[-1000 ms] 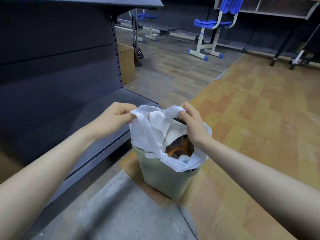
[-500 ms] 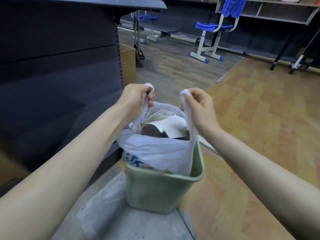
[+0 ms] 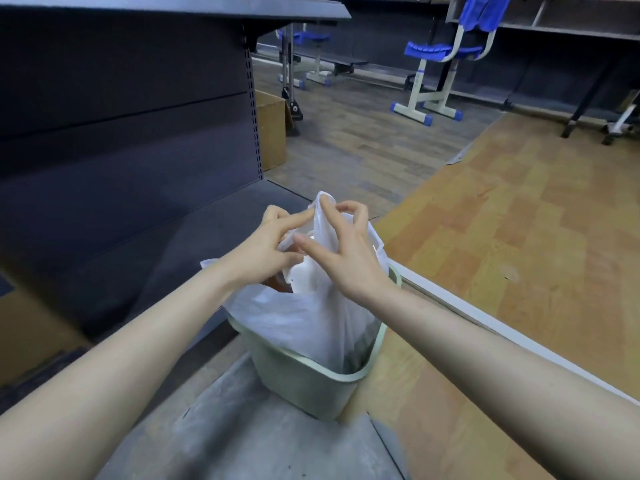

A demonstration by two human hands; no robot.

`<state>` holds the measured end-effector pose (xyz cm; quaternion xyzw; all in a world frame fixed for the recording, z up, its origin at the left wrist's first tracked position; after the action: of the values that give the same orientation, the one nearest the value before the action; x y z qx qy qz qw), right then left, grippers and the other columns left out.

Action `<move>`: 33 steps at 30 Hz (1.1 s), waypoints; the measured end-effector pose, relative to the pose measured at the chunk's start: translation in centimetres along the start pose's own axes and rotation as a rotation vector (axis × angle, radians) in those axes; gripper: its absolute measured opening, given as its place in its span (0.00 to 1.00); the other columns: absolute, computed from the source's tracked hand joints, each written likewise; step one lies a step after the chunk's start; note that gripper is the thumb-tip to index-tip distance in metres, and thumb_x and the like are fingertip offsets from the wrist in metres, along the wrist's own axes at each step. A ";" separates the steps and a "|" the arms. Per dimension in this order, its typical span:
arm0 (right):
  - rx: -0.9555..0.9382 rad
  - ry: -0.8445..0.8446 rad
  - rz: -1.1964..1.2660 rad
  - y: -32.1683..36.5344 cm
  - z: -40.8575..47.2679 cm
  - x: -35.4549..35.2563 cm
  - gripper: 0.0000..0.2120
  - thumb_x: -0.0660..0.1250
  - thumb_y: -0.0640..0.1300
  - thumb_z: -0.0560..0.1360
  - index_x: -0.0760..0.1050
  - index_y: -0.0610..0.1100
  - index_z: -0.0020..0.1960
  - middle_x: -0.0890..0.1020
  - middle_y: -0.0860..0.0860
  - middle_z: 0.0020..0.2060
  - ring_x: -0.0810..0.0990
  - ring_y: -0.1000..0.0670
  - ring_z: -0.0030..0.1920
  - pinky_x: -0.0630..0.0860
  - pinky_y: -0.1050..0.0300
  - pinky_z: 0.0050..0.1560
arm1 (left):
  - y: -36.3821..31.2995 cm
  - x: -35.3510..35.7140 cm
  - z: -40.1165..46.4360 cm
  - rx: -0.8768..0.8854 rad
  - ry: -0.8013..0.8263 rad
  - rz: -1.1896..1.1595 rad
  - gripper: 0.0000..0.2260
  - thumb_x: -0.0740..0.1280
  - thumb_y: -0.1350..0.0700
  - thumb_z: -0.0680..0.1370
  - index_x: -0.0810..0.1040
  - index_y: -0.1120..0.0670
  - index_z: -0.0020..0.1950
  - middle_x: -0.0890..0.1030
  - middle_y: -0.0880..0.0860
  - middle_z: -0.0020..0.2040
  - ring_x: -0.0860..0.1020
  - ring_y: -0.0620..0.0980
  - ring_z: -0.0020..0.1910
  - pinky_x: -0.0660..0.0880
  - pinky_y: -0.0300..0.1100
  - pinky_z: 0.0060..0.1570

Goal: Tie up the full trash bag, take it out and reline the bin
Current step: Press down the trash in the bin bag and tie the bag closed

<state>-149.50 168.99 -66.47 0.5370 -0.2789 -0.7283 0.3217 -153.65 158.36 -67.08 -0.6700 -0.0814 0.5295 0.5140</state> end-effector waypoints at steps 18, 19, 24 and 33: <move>-0.017 -0.202 0.441 -1.4 1.3 0.3 0.15 0.64 0.41 0.76 0.72 0.51 0.31 0.72 0.52 0.24 0.68 0.52 0.29 0.67 0.56 0.34 | -0.2 0.3 -5.4 0.265 -0.591 0.212 0.31 0.71 0.46 0.69 0.65 0.46 0.69 0.58 0.52 0.67 0.64 0.48 0.62 0.59 0.30 0.65; -0.001 -0.263 0.466 -1.6 1.6 -0.6 0.18 0.64 0.40 0.76 0.69 0.50 0.29 0.69 0.56 0.24 0.65 0.55 0.28 0.64 0.59 0.32 | 1.0 0.2 -6.2 0.203 -0.649 0.186 0.33 0.68 0.38 0.69 0.65 0.50 0.69 0.59 0.52 0.66 0.61 0.48 0.65 0.58 0.34 0.67; -0.072 -0.398 0.487 0.0 2.7 -5.5 0.18 0.64 0.38 0.77 0.66 0.43 0.29 0.64 0.50 0.27 0.61 0.55 0.30 0.58 0.61 0.32 | 5.8 4.5 -7.9 -0.016 -0.293 -0.229 0.30 0.67 0.34 0.64 0.61 0.35 0.64 0.67 0.36 0.63 0.65 0.30 0.65 0.66 0.42 0.68; -0.142 -0.337 0.331 0.7 3.5 -9.7 0.17 0.63 0.41 0.76 0.70 0.30 0.34 0.65 0.47 0.31 0.62 0.50 0.34 0.59 0.57 0.37 | 1.0 5.6 -6.5 0.094 -0.379 0.241 0.38 0.66 0.30 0.59 0.53 0.36 0.65 0.62 0.42 0.70 0.79 0.41 0.49 0.72 0.36 0.34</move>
<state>-150.63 176.22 -59.15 0.3308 -0.3608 -0.7627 0.4227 -146.57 157.59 -71.95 -0.5386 -0.0711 0.7067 0.4533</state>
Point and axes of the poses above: each hand's wrist, its own z-axis towards the middle knuckle, its own x-axis out of the palm, y = z × x, the point moved 6 cm from there along z, towards the middle knuckle
